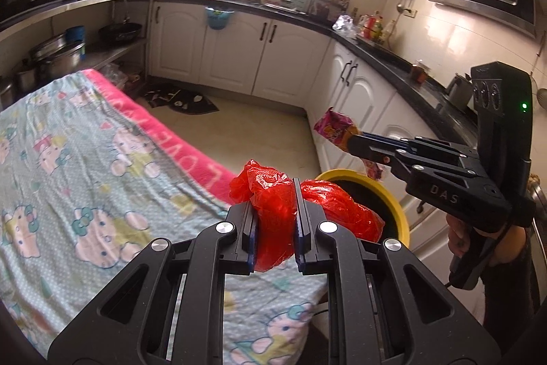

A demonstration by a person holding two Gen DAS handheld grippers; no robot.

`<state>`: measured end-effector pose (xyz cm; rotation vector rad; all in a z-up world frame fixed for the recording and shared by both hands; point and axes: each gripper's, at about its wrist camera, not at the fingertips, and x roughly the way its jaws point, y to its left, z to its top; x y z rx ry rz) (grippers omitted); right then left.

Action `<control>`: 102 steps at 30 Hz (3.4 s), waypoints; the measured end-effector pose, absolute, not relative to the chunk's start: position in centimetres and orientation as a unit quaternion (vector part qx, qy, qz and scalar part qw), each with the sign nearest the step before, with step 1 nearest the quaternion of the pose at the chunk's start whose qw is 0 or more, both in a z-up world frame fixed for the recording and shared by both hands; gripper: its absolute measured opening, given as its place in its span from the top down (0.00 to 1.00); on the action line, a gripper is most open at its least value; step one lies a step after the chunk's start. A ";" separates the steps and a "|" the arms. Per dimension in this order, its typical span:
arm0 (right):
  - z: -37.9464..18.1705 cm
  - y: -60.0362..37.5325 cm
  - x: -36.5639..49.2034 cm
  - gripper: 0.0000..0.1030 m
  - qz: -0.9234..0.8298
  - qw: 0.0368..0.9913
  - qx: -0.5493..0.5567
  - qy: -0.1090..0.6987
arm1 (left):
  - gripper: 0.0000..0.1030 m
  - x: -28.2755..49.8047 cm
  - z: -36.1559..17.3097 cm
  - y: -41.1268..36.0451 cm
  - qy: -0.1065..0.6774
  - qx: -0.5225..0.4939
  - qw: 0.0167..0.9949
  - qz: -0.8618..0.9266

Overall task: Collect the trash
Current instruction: 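Carry the red bag and pink wrapper over the yellow bin, then open both grippers over the bin to drop the bag and wrapper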

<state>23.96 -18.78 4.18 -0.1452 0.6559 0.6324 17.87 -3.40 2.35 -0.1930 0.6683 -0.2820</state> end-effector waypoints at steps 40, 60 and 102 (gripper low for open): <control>2.9 -34.9 18.5 0.90 0.076 0.963 0.028 0.255 | 0.90 19.8 -0.1 -15.3 0.305 -0.082 0.924 -0.218; -5.1 -35.3 21.2 0.89 0.063 0.941 0.044 0.329 | 0.89 23.4 -7.3 -17.1 0.364 -0.111 0.901 -0.210; -12.3 -37.2 22.9 0.71 0.041 0.907 0.089 0.410 | 0.59 25.1 -11.4 -17.7 0.404 -0.110 0.888 -0.193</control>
